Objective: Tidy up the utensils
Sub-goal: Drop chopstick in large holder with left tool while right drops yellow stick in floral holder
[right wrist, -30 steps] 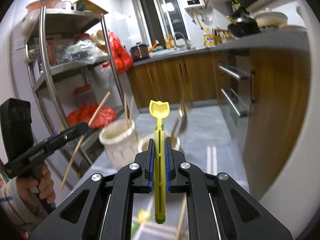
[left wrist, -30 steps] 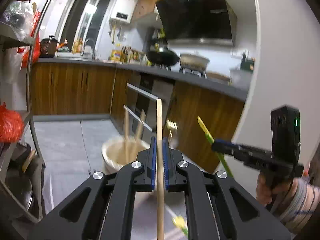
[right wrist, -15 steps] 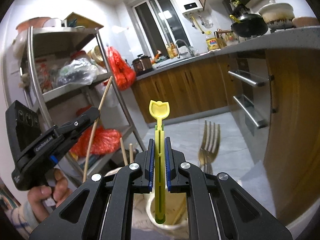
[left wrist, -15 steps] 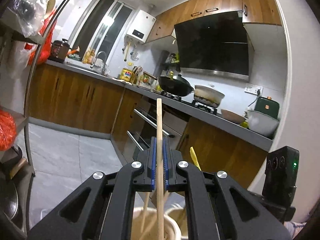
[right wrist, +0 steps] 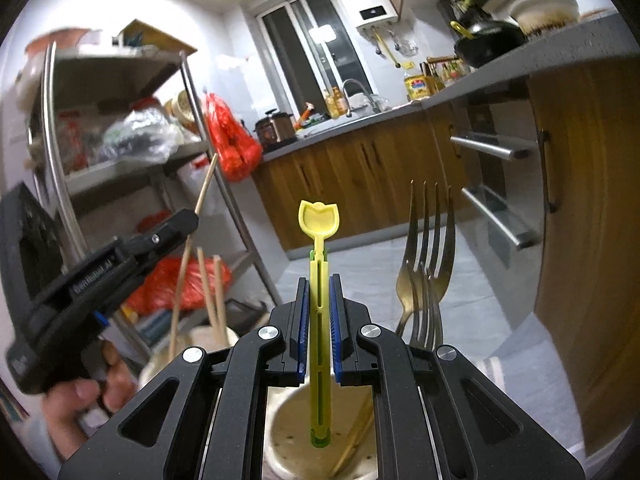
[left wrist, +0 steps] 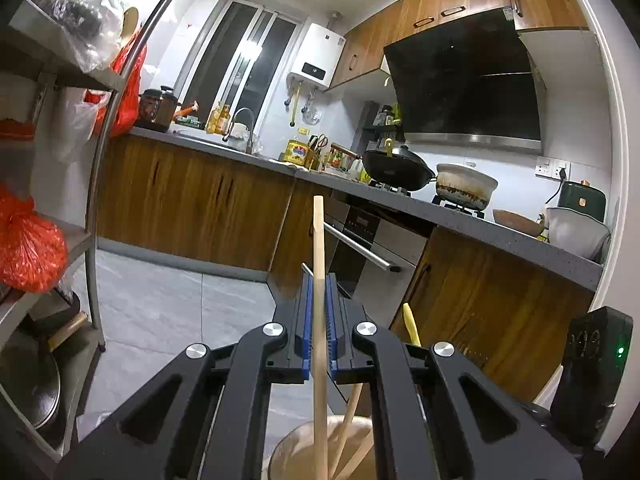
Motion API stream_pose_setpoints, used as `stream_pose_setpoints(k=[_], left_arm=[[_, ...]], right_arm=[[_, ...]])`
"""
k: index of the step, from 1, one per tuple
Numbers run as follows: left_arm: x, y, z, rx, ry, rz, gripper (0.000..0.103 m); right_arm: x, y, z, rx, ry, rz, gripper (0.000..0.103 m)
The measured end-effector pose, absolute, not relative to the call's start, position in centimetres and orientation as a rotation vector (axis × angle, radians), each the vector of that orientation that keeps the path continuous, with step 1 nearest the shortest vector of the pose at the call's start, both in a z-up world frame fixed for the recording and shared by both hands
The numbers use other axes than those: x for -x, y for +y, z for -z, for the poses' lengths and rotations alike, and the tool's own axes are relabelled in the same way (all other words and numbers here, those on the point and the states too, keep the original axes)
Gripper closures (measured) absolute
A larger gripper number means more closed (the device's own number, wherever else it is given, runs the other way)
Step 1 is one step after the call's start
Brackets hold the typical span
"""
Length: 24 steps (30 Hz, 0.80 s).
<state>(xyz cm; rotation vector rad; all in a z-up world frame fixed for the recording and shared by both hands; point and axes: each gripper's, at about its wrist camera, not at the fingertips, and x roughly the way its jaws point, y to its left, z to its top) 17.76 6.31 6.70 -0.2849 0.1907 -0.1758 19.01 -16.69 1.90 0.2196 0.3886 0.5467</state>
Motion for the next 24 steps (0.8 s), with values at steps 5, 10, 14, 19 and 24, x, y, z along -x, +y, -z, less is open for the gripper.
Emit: stream_pose_setpoints(k=[5,10,14,19,24], left_arm=[[-17.2,6.2,-6.3,0.269,0.193,0.183,0.097],[-16.4,6.2,-5.5,0.249,0.234,0.188,0.097],[-15.1,5.9,-5.0,0.199,0.271,0.2,0.097],[-13.4,5.6,-4.8,0.144,0.322,0.209,0.097],[-12.8,5.7,-4.6,0.134,0.369,0.202,0.097]], right_arm=[[-18.7,-15.9,-1.2,-0.144,0.399,-0.528,0.093],[-18.0,-15.5,-0.7,-0.08,0.423,-0.51,0.093],[-17.3,-15.8,-0.8,-0.05,0.445,-0.519,0.093],[-16.3,-16.2,-0.8,-0.029,0.481,-0.534,0.093],[-15.8,-16.4,-0.6,-0.035,0.51,-0.546,0.092]])
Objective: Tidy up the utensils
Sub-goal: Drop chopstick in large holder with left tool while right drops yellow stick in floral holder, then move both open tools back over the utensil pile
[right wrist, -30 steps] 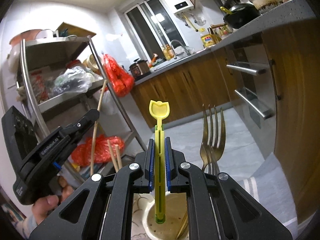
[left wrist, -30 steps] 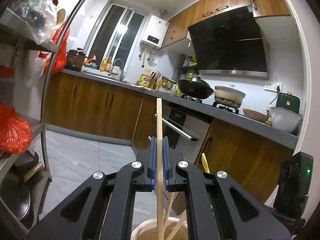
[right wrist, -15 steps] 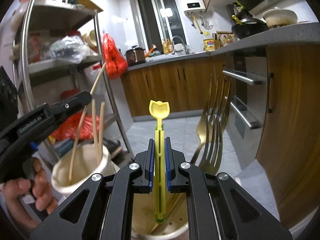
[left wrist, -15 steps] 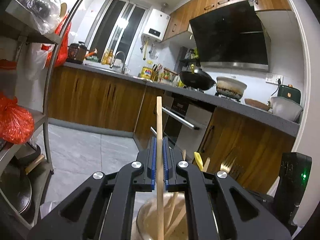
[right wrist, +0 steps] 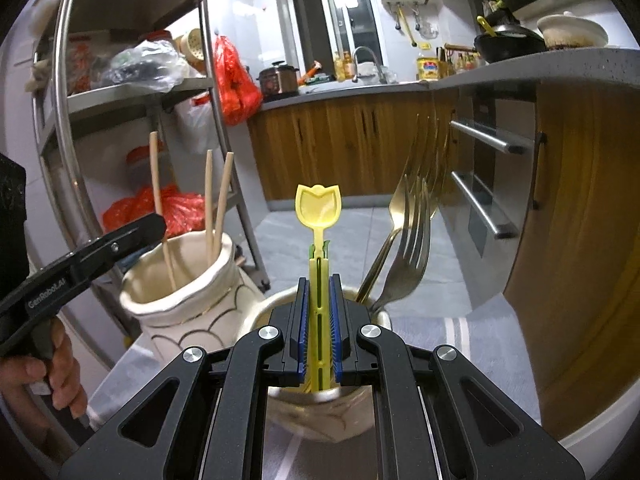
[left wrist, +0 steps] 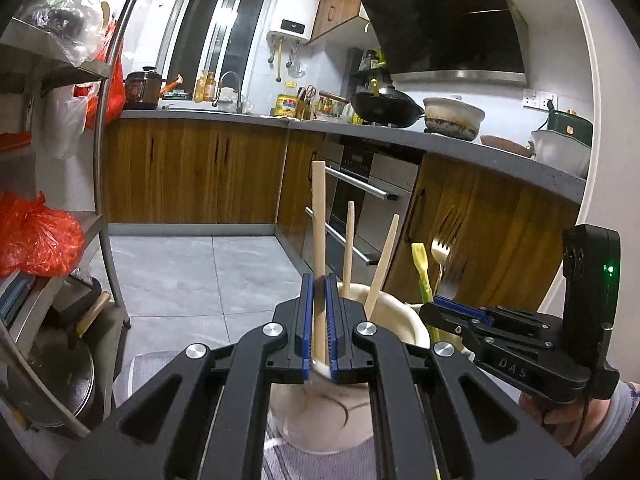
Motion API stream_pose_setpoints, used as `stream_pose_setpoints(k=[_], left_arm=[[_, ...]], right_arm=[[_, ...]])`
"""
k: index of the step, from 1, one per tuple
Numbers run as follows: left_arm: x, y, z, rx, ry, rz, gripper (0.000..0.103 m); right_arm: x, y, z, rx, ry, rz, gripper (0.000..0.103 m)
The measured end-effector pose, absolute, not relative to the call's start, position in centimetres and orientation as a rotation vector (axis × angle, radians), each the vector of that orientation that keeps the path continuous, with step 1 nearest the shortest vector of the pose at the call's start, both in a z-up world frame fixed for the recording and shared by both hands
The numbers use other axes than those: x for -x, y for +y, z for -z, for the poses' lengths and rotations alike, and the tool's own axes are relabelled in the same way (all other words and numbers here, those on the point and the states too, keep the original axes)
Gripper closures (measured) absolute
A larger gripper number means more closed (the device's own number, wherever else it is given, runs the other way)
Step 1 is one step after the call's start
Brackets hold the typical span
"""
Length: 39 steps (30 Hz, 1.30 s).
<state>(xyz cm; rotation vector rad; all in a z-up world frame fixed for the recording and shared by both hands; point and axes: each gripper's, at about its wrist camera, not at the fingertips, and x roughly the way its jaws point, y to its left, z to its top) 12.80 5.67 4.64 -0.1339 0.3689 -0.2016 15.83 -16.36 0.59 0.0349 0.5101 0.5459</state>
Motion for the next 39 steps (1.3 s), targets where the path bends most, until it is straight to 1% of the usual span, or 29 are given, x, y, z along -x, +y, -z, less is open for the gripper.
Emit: stream_pose_setpoints(k=[6,8,11,12,13,14,15,16,17,18,19,20,22,23,25,26,28,32,39], left_arm=[[-12.2,5.4,-4.9,0.103,0.366,0.193,0.097],[-12.0,5.2,-4.9,0.091,0.368,0.188,0.096],[-11.7,5.1,-5.2,0.083,0.372,0.187,0.089],[-11.6,5.2,-5.3,0.081,0.37,0.185,0.084],[-11.4,5.2,-5.4,0.079,0.369,0.183,0.076],[-11.2,5.3,-5.4,0.08,0.369,0.183,0.072],[-11.0,5.4,-5.5,0.081,0.369,0.183,0.065],[-10.8,5.4,-5.6,0.08,0.369,0.186,0.062],[-10.6,5.5,-5.7,0.078,0.37,0.187,0.06],[-10.4,5.5,-5.8,0.069,0.37,0.186,0.056],[-10.1,5.4,-5.8,0.06,0.369,0.185,0.053],[-9.9,5.4,-5.9,0.053,0.367,0.182,0.049],[-9.3,5.3,-6.0,0.043,0.363,0.182,0.042],[-8.9,5.3,-6.1,0.041,0.361,0.183,0.039],[-8.2,5.3,-6.2,0.043,0.365,0.182,0.022],[-7.8,5.3,-6.3,0.046,0.367,0.179,0.017],[-6.9,5.2,-6.4,0.049,0.364,0.181,0.006],[-5.3,4.5,-6.6,0.018,0.357,0.19,0.006],[-3.6,3.9,-5.9,-0.005,0.405,0.216,0.006]], right_arm=[[-15.7,-16.6,-0.2,-0.035,0.538,-0.542,0.092],[-15.5,-16.8,-0.4,-0.043,0.534,-0.546,0.078],[-14.6,-17.2,-1.0,-0.039,0.508,-0.549,0.07],[-14.4,-17.4,-1.1,-0.038,0.5,-0.547,0.068],[-14.1,-17.6,-1.3,-0.04,0.492,-0.546,0.063],[-13.6,-18.0,-1.6,-0.042,0.481,-0.541,0.061],[-13.3,-18.2,-1.7,-0.043,0.477,-0.538,0.058],[-12.9,-18.6,-2.0,-0.045,0.47,-0.533,0.052],[-12.6,-18.9,-2.1,-0.047,0.462,-0.529,0.042],[-11.9,-19.4,-2.4,-0.049,0.442,-0.524,0.037],[-11.4,-19.7,-2.6,-0.048,0.43,-0.521,0.029],[-10.7,-20.2,-2.9,-0.046,0.413,-0.514,0.025],[-9.9,-20.8,-3.2,-0.041,0.396,-0.504,0.019],[-9.3,-21.2,-3.5,-0.034,0.384,-0.493,0.014],[-8.4,-21.6,-3.9,-0.012,0.356,-0.463,0.008],[-7.9,-21.9,-4.1,0.004,0.34,-0.444,0.006],[-7.2,-22.3,-4.4,0.034,0.315,-0.403,0.005],[-6.1,-23.2,-4.6,0.063,0.299,-0.331,0.005],[-5.4,-25.2,-3.2,0.018,0.395,-0.319,0.005]])
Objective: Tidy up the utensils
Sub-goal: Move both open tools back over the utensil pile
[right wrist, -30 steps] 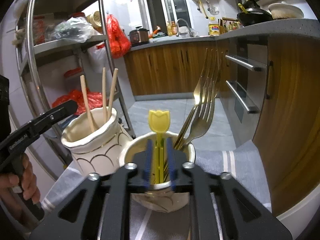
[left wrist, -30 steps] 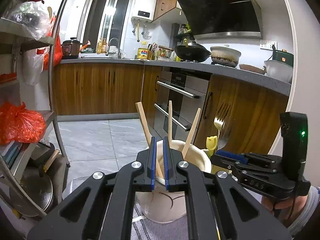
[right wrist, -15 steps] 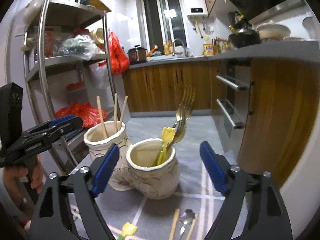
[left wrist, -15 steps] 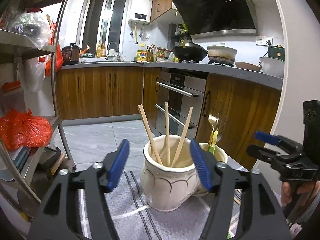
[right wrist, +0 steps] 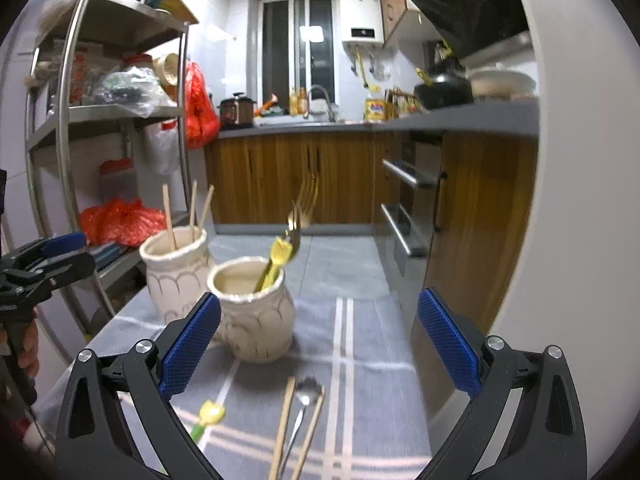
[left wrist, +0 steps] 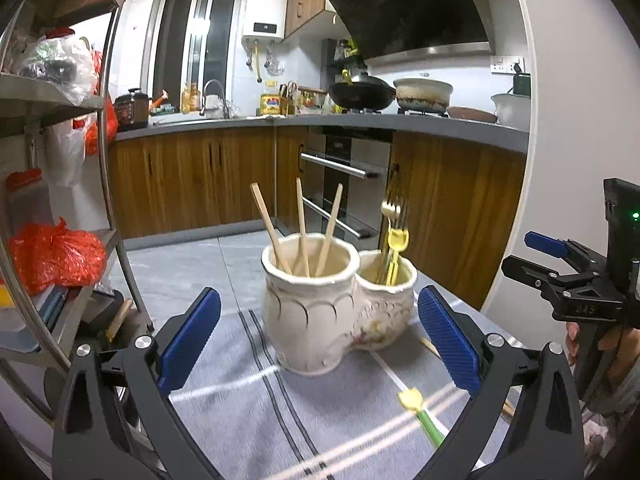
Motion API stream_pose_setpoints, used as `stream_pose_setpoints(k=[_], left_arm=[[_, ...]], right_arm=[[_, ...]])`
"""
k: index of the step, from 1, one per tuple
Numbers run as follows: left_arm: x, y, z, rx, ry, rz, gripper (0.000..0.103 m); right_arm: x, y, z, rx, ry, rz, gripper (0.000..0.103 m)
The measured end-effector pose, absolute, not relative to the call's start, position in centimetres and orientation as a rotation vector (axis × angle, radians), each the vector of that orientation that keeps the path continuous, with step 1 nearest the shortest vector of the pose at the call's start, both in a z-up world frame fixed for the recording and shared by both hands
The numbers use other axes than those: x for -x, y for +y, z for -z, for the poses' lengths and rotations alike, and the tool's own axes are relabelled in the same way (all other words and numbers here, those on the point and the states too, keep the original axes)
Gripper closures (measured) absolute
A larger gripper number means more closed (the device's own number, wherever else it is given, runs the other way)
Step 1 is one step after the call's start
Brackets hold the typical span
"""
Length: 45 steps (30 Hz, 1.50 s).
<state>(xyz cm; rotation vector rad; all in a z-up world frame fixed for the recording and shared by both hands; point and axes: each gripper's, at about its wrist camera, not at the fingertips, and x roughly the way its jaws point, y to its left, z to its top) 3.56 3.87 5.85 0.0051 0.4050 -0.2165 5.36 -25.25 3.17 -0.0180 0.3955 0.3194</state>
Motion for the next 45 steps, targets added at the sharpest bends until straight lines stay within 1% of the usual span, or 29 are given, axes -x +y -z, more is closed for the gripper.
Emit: stream_pose_setpoints(k=[11,25,33,41,45], left_arm=[[-2.4,4.8,-2.8,-0.021,0.492,0.176,0.006],[-1.8,6.1,-0.7,-0.04,0.537,0.183,0.006],[-1.6,6.7,-0.1,-0.003,0.547,0.197,0.006],[-1.3,6.0,0.3,-0.026,0.537,0.212,0.006],[-1.4,6.3,0.5,-0.013,0.54,0.212,0.006]], right_arm=[[-4.0,-24.4,-0.1,0.04,0.547,-0.337,0.005],[-2.6,-18.7,3.8,0.115,0.73,-0.379,0.005],[-2.7,-16.5,5.1,0.112,0.809,-0.371,0.005],[-2.9,-15.2,5.5,0.097,0.856,-0.372,0.005],[-2.7,-14.8,5.5,0.107,0.867,-0.39,0.009]])
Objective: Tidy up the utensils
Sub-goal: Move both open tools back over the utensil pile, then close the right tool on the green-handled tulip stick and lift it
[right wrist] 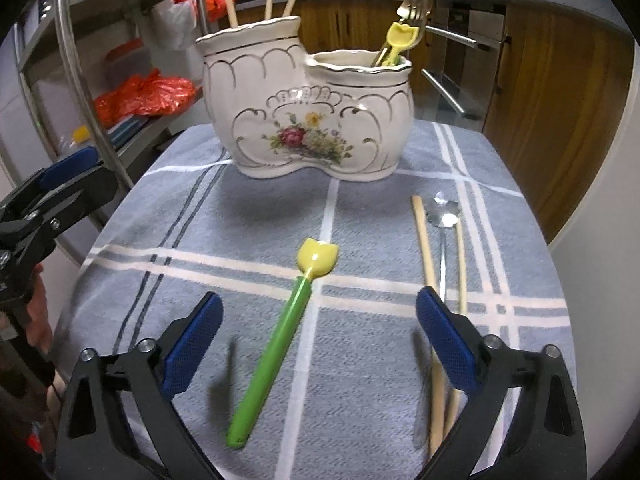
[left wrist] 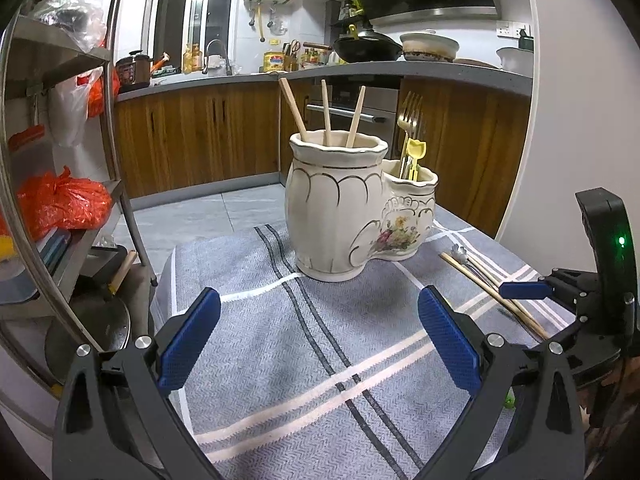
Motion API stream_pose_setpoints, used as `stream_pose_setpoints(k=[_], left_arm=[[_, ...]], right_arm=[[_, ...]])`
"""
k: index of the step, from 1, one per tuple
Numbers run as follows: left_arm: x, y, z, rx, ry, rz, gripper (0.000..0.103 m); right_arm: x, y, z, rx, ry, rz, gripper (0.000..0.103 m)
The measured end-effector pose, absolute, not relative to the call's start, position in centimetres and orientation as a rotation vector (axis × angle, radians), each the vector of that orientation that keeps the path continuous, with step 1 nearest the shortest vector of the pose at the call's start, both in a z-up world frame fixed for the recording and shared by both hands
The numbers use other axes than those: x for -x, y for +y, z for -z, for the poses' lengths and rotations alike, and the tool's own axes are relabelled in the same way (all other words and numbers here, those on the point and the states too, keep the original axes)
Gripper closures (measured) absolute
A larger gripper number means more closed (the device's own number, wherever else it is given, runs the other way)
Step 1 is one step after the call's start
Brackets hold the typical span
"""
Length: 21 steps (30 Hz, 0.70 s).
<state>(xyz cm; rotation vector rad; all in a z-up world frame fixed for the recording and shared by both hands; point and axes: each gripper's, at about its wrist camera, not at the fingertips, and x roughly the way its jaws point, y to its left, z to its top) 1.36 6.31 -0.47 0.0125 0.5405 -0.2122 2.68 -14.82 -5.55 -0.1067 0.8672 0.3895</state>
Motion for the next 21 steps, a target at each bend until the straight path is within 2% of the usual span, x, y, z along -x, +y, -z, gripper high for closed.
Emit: stream_pose_setpoints(k=[2,5,6,8,9,11,14,19,21], left_arm=[[-1.4,6.5,0.5,-0.008,0.543,0.211,0.006],[-1.4,6.7,0.6,-0.007,0.545,0.209,0.006],[-1.4,6.7,0.6,-0.006,0.544,0.208,0.006],[-1.4,6.8,0.6,-0.001,0.545,0.209,0.006],[-1.5,6.8,0.7,0.0,0.547,0.209,0.006],[-1.5,6.8,0.7,-0.001,0.55,0.21,0.006],[-1.5,6.7,0.6,-0.007,0.548,0.21,0.006],[-1.6,6.6,0.2,-0.007,0.547,0.213,0.006],[-1.6,6.4,0.0,-0.009,0.547,0.217,0.006]], right_arm=[[-2.6,-14.4,5.6,0.121,0.878,-0.399,0.024],[-2.6,-13.8,6.0,0.141,0.911,-0.424,0.041],[-2.6,-13.5,6.1,0.151,0.919,-0.433,0.043],[-2.7,-13.2,6.3,0.163,0.932,-0.443,0.058],[-2.8,-13.2,6.3,0.163,0.93,-0.441,0.06],[-3.2,-13.2,6.2,0.154,0.941,-0.445,0.071],[-4.0,-13.4,6.1,0.153,0.957,-0.45,0.084],[-4.3,-13.5,5.9,0.181,0.964,-0.478,0.093],[-3.9,-13.6,5.5,0.192,0.932,-0.489,0.093]])
